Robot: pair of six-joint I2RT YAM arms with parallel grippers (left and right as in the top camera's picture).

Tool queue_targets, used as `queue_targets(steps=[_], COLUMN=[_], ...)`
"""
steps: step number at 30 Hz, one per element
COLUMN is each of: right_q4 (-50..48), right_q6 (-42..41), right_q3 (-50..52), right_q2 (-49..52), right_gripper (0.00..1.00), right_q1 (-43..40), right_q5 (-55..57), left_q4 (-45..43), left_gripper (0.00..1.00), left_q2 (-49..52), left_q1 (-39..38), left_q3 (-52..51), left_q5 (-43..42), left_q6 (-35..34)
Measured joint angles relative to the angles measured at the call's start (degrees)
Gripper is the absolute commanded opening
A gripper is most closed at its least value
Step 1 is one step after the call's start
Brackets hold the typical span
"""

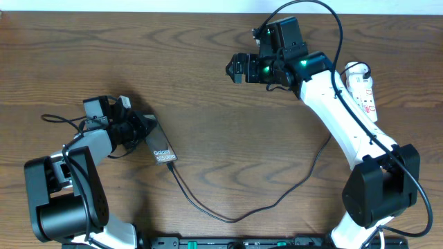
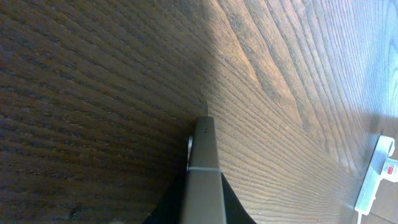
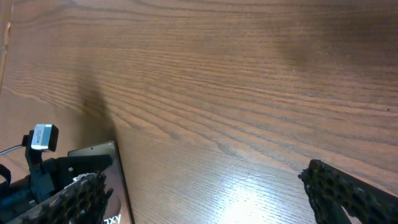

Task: Plug charger to phone and switch on socket
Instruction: 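Lay the phone flat on the table with the left gripper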

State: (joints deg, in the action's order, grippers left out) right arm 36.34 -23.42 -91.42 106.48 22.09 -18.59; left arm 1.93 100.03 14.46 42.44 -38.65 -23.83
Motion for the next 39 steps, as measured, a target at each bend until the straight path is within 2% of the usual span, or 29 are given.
queue_targets(steps=[5,6,12,14,16,30,39], right_q4=[0.1,0.1,0.2,0.3,0.3,0.3,0.3], right_q6=[0.0,0.0,0.0,0.0,0.0,0.0,0.0], right_q3=[0.0,0.0,0.0,0.0,0.0,0.0,0.0], right_q2=[0.0,0.0,0.0,0.0,0.0,0.0,0.0], right_gripper=[0.99,0.99,0.99,0.99,0.99,0.99,0.99], right_q1=[0.0,0.0,0.0,0.0,0.0,0.0,0.0], right_q5=[0.0,0.0,0.0,0.0,0.0,0.0,0.0], left_q4=[0.4,0.6,0.9,0.9,0.9,3.4,6.3], left_gripper=[0.17,0.26,0.31,0.41,0.47,0.64,0.86], left_q2=[-0.1,-0.1,-0.3,-0.3,-0.5,-1.4,-2.5], left_q1=[0.0,0.0,0.0,0.0,0.0,-0.1,-0.3], left_q3=[0.0,0.0,0.1,0.1,0.2,1.0,2.3], left_q5=[0.0,0.1,-0.2,-0.5,-1.0,-1.5,0.4], left_q6=[0.1,0.2,0.1,0.2,0.2,0.1,-0.1])
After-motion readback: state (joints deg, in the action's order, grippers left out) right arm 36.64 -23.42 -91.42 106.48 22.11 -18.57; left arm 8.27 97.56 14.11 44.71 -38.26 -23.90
